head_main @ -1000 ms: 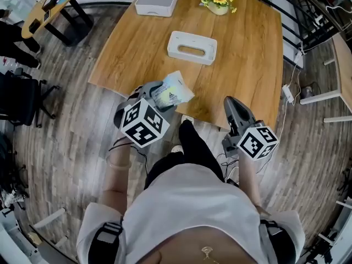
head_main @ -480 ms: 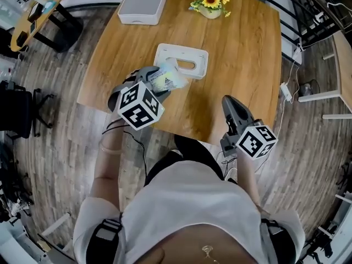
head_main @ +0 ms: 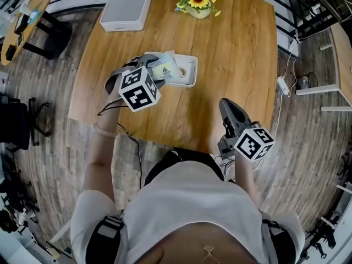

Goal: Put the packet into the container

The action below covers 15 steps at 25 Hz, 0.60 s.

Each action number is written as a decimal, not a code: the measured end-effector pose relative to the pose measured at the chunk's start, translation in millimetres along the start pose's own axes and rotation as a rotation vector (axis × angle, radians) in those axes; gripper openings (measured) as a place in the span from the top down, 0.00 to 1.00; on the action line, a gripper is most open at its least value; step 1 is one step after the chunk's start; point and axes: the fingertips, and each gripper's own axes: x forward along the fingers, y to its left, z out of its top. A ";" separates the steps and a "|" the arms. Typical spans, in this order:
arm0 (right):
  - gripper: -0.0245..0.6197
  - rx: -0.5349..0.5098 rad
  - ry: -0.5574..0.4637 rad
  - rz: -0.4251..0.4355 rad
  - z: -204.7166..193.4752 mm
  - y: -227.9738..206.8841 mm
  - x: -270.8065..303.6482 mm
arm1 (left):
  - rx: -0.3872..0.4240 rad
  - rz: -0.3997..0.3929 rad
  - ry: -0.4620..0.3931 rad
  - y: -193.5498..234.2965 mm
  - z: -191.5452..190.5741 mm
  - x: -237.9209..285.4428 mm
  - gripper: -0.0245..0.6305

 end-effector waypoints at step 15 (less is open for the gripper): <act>0.95 0.062 0.011 -0.068 11.8 -45.8 15.7 | 0.124 -0.227 0.074 2.1 -5.4 47.1 0.53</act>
